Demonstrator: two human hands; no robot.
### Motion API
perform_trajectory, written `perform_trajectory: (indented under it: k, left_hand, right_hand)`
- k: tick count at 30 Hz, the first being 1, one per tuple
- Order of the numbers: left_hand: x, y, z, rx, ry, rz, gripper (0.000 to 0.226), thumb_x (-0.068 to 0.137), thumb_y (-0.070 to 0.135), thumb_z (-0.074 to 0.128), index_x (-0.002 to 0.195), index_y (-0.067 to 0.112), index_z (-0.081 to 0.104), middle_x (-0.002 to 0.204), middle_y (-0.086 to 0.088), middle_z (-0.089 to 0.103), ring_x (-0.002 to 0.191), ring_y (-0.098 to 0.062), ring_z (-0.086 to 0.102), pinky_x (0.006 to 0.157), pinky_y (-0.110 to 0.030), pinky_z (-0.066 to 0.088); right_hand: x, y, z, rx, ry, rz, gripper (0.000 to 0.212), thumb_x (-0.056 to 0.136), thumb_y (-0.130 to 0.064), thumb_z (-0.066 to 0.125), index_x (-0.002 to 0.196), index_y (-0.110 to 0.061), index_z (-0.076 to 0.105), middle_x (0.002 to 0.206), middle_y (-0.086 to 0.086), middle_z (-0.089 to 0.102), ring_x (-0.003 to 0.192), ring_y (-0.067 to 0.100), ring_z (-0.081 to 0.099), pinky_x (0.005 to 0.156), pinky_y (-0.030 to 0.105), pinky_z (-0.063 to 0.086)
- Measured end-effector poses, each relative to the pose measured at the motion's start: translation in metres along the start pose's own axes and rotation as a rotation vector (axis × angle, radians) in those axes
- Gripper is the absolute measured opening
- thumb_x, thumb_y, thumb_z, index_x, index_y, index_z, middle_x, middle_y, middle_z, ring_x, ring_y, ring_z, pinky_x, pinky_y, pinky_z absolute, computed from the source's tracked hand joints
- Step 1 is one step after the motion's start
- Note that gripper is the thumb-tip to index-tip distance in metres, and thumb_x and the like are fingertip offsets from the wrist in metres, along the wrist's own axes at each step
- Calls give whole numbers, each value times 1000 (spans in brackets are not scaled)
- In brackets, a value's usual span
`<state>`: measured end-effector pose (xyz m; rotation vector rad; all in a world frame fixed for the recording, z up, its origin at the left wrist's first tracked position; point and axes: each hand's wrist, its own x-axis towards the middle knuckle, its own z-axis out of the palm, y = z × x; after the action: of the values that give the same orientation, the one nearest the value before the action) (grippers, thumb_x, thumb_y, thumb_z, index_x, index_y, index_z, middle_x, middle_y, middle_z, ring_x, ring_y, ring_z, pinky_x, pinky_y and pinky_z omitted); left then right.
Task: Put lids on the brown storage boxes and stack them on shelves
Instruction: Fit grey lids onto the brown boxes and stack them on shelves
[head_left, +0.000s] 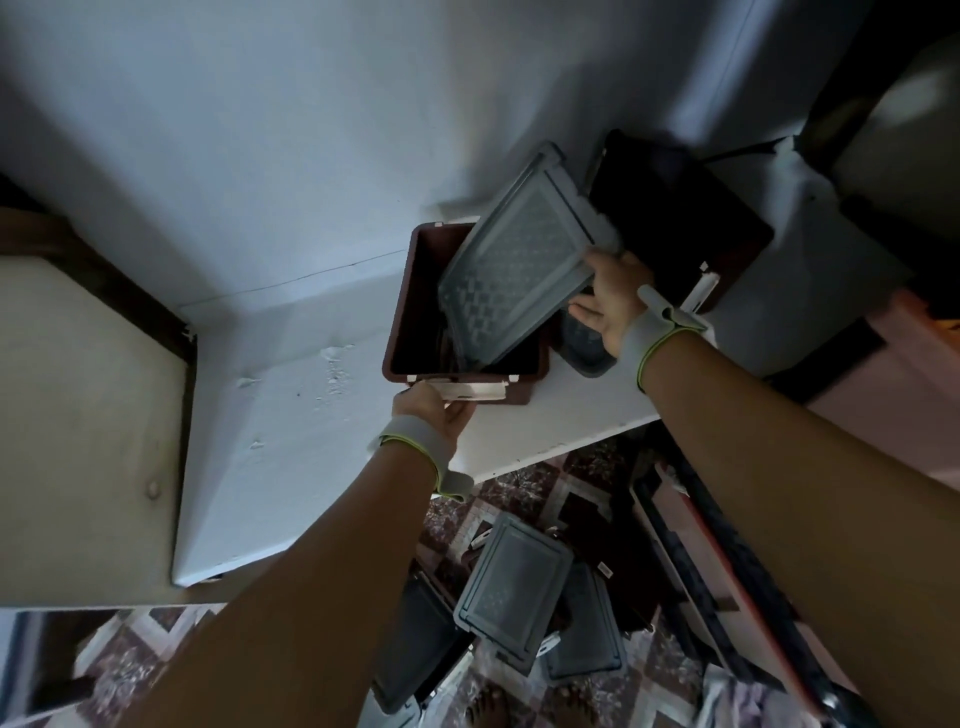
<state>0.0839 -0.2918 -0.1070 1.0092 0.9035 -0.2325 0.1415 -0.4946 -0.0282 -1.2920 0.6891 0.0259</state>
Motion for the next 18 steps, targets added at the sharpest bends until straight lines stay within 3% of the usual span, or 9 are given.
perform_trajectory:
  k: [3, 7, 10, 12, 13, 16, 18]
  left_hand:
    - [-7, 14, -33, 3, 65, 17, 43, 98, 1, 30, 133, 3, 55, 89, -16, 62, 64, -28, 59, 59, -42, 61]
    - [-16, 32, -79, 67, 91, 42, 40, 94, 5, 40, 129, 8, 58, 94, -14, 61, 68, -26, 53, 59, -42, 57]
    - [-17, 40, -110, 154, 104, 83, 39, 92, 0, 42, 127, 10, 58, 117, -21, 63, 80, -30, 60, 55, -40, 57]
    - [-15, 40, -132, 188, 111, 82, 45, 91, 2, 39, 130, 14, 57, 130, -26, 58, 84, -43, 60, 59, -42, 57]
    - [-15, 41, -142, 187, 123, 73, 47, 91, 4, 38, 132, 17, 57, 130, -25, 58, 88, -47, 59, 60, -41, 56]
    - [-27, 44, -167, 147, 197, 76, 47, 96, 8, 42, 139, 24, 53, 113, -10, 63, 88, -30, 61, 66, -39, 54]
    - [-35, 48, -181, 111, 239, 82, 49, 99, 9, 45, 144, 26, 46, 124, -11, 59, 106, -34, 62, 86, -46, 54]
  right_hand:
    - [-17, -10, 6, 60, 70, -6, 45, 98, -38, 49, 140, -22, 43, 111, 4, 55, 96, 26, 63, 75, 32, 56]
    - [-40, -14, 14, 132, 93, 3, 48, 96, -48, 49, 139, -26, 47, 131, 4, 55, 107, 27, 61, 59, 28, 54]
    - [-56, -9, 19, 180, 66, 50, 46, 96, -49, 47, 134, -24, 51, 123, 4, 62, 87, 18, 64, 54, 24, 51]
    - [-68, -1, 22, 225, 34, 79, 44, 99, -47, 44, 134, -21, 50, 112, 1, 61, 76, 13, 59, 59, 25, 51]
    - [-76, 4, 25, 241, 16, 96, 42, 100, -45, 43, 133, -21, 51, 105, 0, 60, 71, 10, 56, 59, 23, 50]
    - [-96, 24, 34, 275, -41, 149, 35, 102, -44, 41, 126, -23, 53, 81, -4, 56, 54, 6, 48, 44, 16, 45]
    - [-105, 39, 39, 283, -65, 171, 31, 102, -43, 41, 123, -23, 53, 78, -4, 53, 51, 5, 49, 39, 14, 40]
